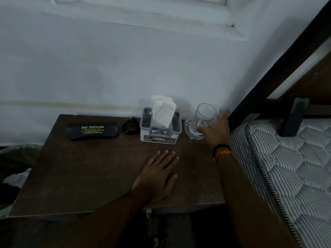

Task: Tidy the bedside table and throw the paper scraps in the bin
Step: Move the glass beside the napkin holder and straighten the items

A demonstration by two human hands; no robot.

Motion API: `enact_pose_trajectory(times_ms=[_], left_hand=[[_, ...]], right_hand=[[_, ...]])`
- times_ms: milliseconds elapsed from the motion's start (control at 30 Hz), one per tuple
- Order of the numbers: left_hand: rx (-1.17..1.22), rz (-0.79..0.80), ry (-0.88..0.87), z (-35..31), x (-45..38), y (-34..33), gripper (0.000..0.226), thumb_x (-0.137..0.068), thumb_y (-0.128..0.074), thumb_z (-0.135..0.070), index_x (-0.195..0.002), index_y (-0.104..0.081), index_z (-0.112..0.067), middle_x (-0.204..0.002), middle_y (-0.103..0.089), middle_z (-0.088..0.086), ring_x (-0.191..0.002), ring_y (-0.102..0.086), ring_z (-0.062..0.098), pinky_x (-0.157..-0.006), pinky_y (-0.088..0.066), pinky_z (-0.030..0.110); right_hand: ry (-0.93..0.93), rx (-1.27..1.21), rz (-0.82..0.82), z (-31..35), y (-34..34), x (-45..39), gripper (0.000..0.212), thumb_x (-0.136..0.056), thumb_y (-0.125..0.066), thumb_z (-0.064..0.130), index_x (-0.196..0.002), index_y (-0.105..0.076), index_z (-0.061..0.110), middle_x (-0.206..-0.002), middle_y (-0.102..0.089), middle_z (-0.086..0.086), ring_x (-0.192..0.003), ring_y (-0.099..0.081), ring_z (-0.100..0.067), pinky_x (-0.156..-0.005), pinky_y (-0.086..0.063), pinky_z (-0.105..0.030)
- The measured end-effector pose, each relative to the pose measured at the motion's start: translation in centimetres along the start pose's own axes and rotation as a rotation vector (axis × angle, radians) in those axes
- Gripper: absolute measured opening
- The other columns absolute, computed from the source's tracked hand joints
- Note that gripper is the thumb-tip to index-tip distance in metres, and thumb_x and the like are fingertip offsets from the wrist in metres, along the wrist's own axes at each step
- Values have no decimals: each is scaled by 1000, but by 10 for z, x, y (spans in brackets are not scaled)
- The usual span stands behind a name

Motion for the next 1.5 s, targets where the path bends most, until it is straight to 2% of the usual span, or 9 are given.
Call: enact_pose_trajectory(times_ms=[167,233,367,467,600,967,1300,1433,1500], left_hand=[[28,-32,2,0,2,7,59,-97,-34,-50,-149,-38,-21,-159,-32,0,-149,-23,18,-124,-4,34],[63,-46,15,2,3,11,59,-97,-37,-49,-146,-42,-17,-157,-35,3,-148,-26,20,-124,-6,32],[320,-73,99,10,10,19,49,-98,-46,-34,-139,-49,-6,-150,-43,11,-141,-37,27,-120,-25,37],[468,-304,324,32,22,39,32,-91,-57,-20,-121,-56,-8,-125,-54,10,-114,-50,22,-100,-43,42],[491,-494,545,55,27,68,46,-93,-57,-19,-136,-45,-7,-138,-43,15,-126,-42,25,-108,-38,40],[617,-464,359,72,-4,88,51,-99,-49,-12,-148,-37,-13,-149,-39,3,-135,-41,13,-113,-36,24],[572,-348,286,77,-13,93,56,-95,-54,-11,-148,-37,-8,-146,-42,7,-130,-44,14,-104,-23,1],[388,-421,305,106,5,115,50,-89,-60,-15,-138,-48,-10,-134,-51,9,-119,-48,22,-104,-41,31],[272,-444,365,132,18,125,50,-83,-66,-16,-131,-53,-11,-129,-53,10,-115,-49,26,-102,-41,39]], right_hand=[[-120,12,-323,-11,15,56,35,-77,-70,18,-109,-58,8,-112,-62,-11,-107,-59,-30,-83,-45,-32],[-138,15,-307,-5,2,78,14,-78,-66,17,-92,-64,16,-98,-68,-4,-96,-65,-27,-78,-49,-30],[-28,-84,-181,17,-38,108,27,-80,-73,25,-104,-65,19,-104,-68,-2,-97,-64,-19,-89,-54,-41],[185,10,-143,39,-56,112,35,-86,-68,27,-118,-61,14,-115,-66,-6,-108,-60,-23,-93,-51,-40],[273,179,-163,50,-65,108,42,-91,-61,31,-129,-57,13,-128,-60,-10,-121,-53,-25,-94,-42,-32],[267,204,-143,46,-66,96,20,-92,-64,25,-101,-74,11,-117,-66,-11,-114,-59,-25,-95,-46,-37],[251,264,-164,49,-62,87,26,-94,-60,25,-110,-69,7,-118,-65,-13,-114,-57,-26,-96,-44,-35],[414,269,-361,77,-54,105,15,-92,-59,18,-97,-70,8,-101,-67,-10,-98,-58,-21,-82,-39,-22],[518,261,-295,93,-64,115,11,-92,-59,15,-92,-69,11,-92,-68,-6,-86,-59,-17,-73,-34,-15]])
Point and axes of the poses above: each hand's wrist, its own x-axis away from the middle knuckle, its own y-axis out of the back of the hand, z = x × y, the point moved 6 cm from there along -x, towards the middle knuckle
